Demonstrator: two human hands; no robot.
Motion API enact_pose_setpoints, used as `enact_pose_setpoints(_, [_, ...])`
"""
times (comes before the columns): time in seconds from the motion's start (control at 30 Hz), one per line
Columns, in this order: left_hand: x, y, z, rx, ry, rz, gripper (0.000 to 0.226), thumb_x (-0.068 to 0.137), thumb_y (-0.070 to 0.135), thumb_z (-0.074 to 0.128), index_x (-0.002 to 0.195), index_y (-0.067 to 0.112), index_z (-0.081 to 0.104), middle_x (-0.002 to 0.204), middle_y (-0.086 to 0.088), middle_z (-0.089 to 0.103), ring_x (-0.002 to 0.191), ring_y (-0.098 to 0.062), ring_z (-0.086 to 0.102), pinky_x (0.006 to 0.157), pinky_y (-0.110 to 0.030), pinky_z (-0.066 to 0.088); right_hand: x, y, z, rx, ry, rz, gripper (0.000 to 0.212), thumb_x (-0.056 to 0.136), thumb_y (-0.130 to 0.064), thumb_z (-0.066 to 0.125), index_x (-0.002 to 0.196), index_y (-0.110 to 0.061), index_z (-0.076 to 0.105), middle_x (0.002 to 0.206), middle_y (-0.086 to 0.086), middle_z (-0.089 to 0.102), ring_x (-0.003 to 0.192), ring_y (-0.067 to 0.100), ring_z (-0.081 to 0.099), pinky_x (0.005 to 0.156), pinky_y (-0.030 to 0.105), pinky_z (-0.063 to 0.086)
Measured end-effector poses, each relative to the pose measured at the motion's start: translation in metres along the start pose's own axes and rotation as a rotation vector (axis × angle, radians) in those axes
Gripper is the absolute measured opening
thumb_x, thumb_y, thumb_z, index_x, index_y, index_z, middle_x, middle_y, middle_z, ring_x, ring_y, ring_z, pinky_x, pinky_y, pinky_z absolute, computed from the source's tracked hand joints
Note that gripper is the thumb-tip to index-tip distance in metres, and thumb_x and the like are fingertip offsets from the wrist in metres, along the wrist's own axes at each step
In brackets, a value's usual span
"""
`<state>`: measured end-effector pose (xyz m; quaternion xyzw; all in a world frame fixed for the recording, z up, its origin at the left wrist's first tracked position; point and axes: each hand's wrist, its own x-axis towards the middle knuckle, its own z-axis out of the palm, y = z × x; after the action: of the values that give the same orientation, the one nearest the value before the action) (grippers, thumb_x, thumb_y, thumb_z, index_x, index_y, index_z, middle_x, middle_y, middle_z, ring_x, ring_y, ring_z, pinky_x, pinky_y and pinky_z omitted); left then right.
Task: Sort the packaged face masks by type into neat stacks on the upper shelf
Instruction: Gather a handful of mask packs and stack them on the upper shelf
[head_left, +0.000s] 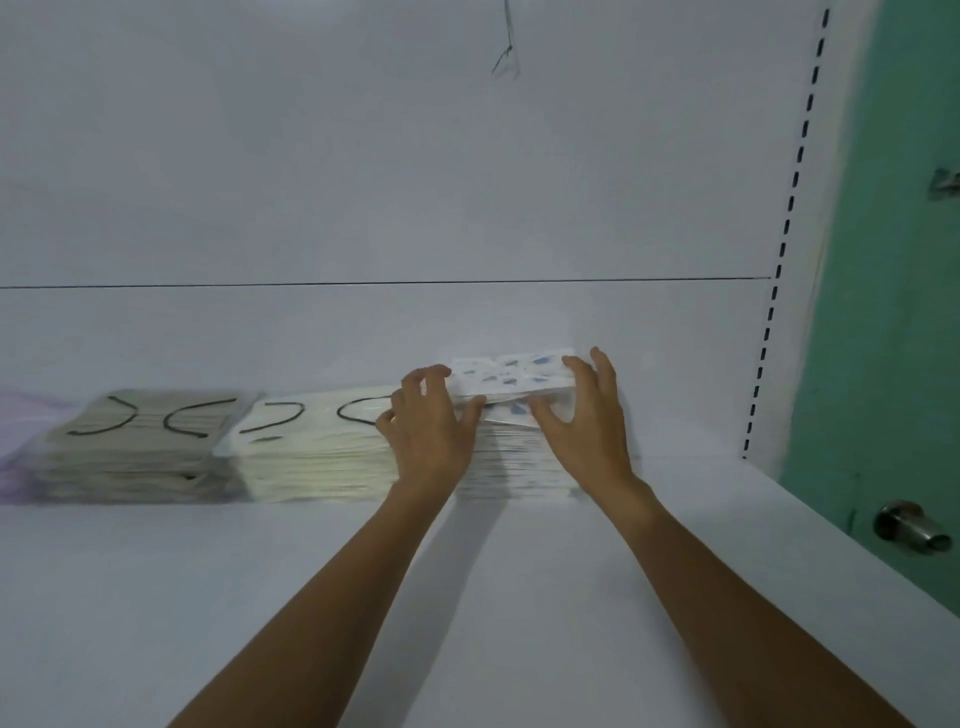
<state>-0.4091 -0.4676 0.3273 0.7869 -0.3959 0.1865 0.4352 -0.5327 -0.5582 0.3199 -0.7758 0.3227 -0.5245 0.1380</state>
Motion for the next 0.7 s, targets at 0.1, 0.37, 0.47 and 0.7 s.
enact_pose_setpoints(0.1, [-0.001, -0.004, 0.005, 0.056, -0.037, -0.071, 0.057, 0.086, 0.053, 0.054, 0.13, 0.021, 0.042, 0.141, -0.007, 0.036, 0.128, -0.028, 0.036, 0.102, -0.043, 0.028, -0.001, 0.002, 0.002, -0.177, -0.124, -0.054, 0.073, 0.077, -0.06, 0.062, 0.138, -0.027, 0.04, 0.156, 0.006, 0.016, 0.142, 0.024, 0.02, 0.115, 0.048, 0.017])
enact_pose_setpoints(0.37, [-0.014, -0.013, -0.001, 0.054, 0.177, 0.087, 0.053, 0.08, 0.04, 0.069, 0.124, 0.017, 0.051, 0.126, -0.012, 0.047, 0.115, -0.031, 0.045, 0.092, -0.041, 0.036, 0.0, 0.003, 0.0, -0.352, -0.074, -0.029, 0.07, 0.086, -0.055, 0.053, 0.145, -0.026, 0.03, 0.158, 0.01, 0.005, 0.143, 0.03, 0.011, 0.115, 0.048, 0.01])
enact_pose_setpoints(0.47, [-0.015, -0.014, -0.003, 0.027, 0.147, 0.172, 0.027, 0.087, 0.025, 0.062, 0.111, 0.015, 0.056, 0.102, -0.007, 0.057, 0.091, -0.026, 0.056, 0.081, -0.034, 0.035, -0.004, 0.0, 0.004, -0.335, -0.1, -0.063, 0.062, 0.09, -0.05, 0.051, 0.144, -0.025, 0.032, 0.157, 0.011, 0.01, 0.143, 0.029, 0.015, 0.115, 0.049, 0.014])
enact_pose_setpoints(0.7, [-0.037, -0.022, -0.012, -0.052, 0.005, 0.27, 0.039, 0.084, 0.015, 0.06, 0.122, 0.014, 0.056, 0.113, -0.007, 0.058, 0.094, -0.023, 0.058, 0.076, -0.031, 0.046, -0.009, -0.009, 0.003, -0.403, -0.154, -0.169, 0.066, 0.089, -0.057, 0.034, 0.146, -0.024, 0.032, 0.156, 0.012, 0.017, 0.145, 0.03, 0.012, 0.112, 0.059, 0.005])
